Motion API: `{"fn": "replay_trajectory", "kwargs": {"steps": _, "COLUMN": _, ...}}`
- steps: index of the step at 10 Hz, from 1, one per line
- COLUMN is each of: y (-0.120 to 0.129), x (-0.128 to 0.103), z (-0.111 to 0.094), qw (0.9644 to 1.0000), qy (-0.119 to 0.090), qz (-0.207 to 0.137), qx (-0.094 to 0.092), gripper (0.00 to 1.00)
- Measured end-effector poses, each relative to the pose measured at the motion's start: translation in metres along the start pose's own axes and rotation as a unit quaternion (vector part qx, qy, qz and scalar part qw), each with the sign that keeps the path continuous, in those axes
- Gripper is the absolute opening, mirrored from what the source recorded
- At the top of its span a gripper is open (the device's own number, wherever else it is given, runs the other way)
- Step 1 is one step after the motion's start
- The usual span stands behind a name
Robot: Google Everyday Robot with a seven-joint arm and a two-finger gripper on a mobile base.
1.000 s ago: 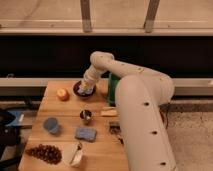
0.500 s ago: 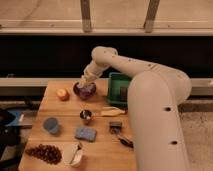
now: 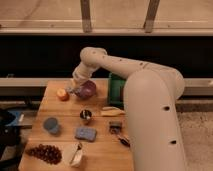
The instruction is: Place towel in plastic cup
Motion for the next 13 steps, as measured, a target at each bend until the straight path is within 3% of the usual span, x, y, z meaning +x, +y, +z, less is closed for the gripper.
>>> {"fn": "replay_trajectory", "kwargs": {"steps": 3, "y": 0.037, "x": -0.004, "z": 0.004, "qw": 0.9991, "qy": 0.01, "qz": -0.04, "qx": -0.007, "gripper": 0.0}}
{"fn": "replay_trajectory", "kwargs": {"steps": 9, "y": 0.033, "x": -0.003, "z": 0.003, "qw": 0.9992, "qy": 0.01, "qz": -0.037, "qx": -0.005, "gripper": 0.0}}
{"fn": "replay_trajectory", "kwargs": {"steps": 13, "y": 0.057, "x": 0.017, "z": 0.026, "qw": 0.9981, "qy": 0.027, "qz": -0.04, "qx": -0.037, "gripper": 0.0}}
